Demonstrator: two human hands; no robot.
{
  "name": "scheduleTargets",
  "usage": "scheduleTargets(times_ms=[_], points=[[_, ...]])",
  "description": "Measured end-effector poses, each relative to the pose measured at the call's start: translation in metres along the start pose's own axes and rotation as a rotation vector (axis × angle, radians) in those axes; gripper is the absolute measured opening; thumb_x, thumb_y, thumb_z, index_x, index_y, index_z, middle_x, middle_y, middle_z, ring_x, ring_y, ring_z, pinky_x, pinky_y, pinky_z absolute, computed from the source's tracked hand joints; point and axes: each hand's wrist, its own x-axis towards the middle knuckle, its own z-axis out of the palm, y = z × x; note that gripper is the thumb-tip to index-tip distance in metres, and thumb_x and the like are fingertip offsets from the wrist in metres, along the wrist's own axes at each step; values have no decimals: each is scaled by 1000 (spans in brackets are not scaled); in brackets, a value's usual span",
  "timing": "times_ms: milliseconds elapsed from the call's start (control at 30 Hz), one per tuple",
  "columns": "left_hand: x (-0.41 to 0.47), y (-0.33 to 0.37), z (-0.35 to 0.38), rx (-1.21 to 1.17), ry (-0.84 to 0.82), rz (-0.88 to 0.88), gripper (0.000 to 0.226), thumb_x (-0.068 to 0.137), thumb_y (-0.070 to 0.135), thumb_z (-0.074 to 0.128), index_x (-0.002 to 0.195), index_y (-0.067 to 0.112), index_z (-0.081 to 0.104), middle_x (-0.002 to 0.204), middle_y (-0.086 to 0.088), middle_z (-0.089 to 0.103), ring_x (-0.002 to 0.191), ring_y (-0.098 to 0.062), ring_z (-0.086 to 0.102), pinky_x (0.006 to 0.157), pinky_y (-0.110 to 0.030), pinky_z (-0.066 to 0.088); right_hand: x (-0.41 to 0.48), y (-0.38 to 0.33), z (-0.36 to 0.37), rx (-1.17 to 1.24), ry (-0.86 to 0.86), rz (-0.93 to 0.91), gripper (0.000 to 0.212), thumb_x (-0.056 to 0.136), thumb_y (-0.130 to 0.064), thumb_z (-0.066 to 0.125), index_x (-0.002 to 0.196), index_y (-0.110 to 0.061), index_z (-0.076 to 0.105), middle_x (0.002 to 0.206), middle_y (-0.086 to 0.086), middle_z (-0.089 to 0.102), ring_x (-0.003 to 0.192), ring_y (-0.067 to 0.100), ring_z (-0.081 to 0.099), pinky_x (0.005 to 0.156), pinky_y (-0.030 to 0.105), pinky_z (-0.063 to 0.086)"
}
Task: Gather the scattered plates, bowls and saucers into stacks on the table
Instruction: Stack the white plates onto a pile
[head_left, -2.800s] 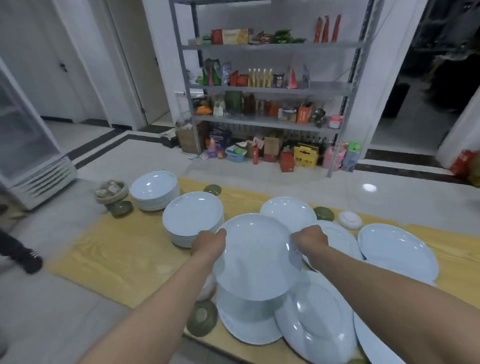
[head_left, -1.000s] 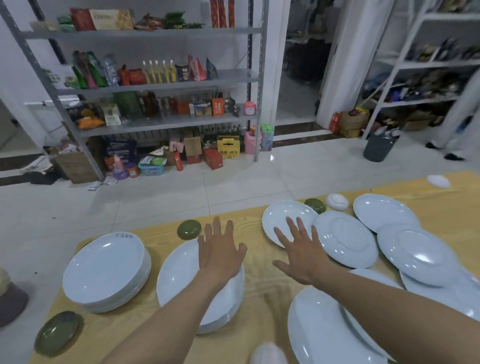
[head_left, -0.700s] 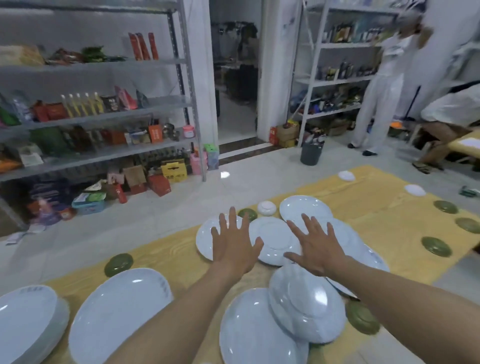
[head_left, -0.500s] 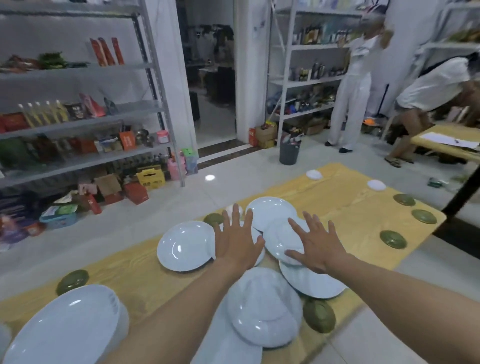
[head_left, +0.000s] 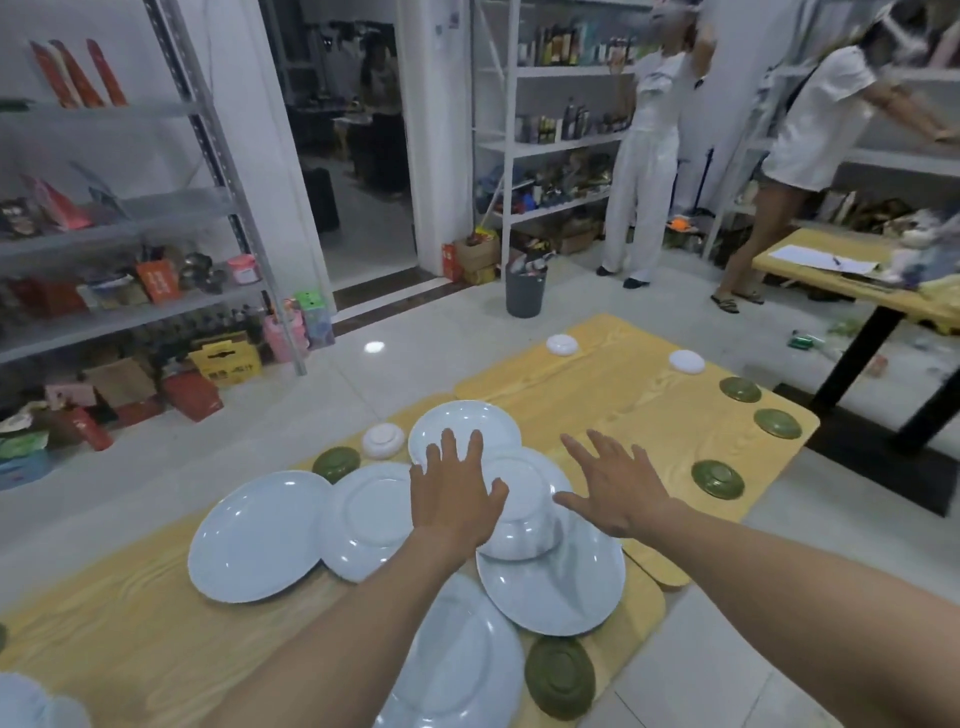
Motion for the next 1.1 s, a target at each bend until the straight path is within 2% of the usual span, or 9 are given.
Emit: scheduleTargets(times_ms=[100,167,233,433,533,700,833,900,1100], points=[[16,1,12,-200,-118,-172,50,95,48,40,132,17,48,130,-6,50,120,-28,47,92,-38,41,26,10,-5,645,-161,262,66,88,-52,62,141,-19,41,135,10,51,126,29,51,95,39,43],[34,-1,22,-450,-218,-344,36,94,43,43,106,13,60,109,-3,58,106,-27,53,83,-33,43,52,18,-5,1021,-236,420,47,87,-44,68,118,-12,55,115,9,59,109,30,61,90,42,48],[55,-5,35,-706,-265,-558,32,93,40,45,91,10,58,96,-5,59,93,-26,55,77,-31,45,81,30,2,1137,-235,473,43,88,-38,68,114,-5,59,109,11,62,101,30,64,95,47,47],[87,-14,97,-1002,-262,-1028,50,69,40,62,104,5,58,105,-12,64,100,-32,62,92,-39,53,160,48,53,1119,-371,502,55,85,-32,72,129,-5,53,113,8,58,103,28,58,89,43,46],[98,-13,125,-1025,-231,-1126,31,77,30,65,94,5,57,88,-8,62,95,-32,62,91,-39,53,190,52,78,1083,-438,472,58,83,-28,75,131,-5,51,119,8,59,104,28,56,86,40,46],[107,-6,145,-990,-193,-1208,24,82,26,65,88,7,52,84,-7,58,87,-30,59,79,-32,51,213,52,102,1037,-534,404,21,78,-11,78,79,-4,59,77,8,60,66,21,55,56,28,42],[109,-8,152,-947,-173,-1236,25,83,25,64,93,4,54,76,-4,54,82,-28,55,72,-29,44,221,50,109,1010,-539,379,21,74,-4,80,80,-1,61,74,9,59,69,23,55,57,30,42],[108,-8,152,-979,-145,-1263,26,80,23,65,95,4,56,79,-5,56,79,-27,56,72,-30,48,223,50,108,1012,-541,394,25,73,-5,81,91,3,65,86,12,65,79,27,62,62,31,48],[107,-5,118,-1025,-75,-1264,31,81,28,63,100,6,54,83,-6,57,87,-31,59,89,-39,54,218,45,81,1166,-487,406,40,67,-13,86,99,2,68,100,15,71,89,31,69,77,38,58]])
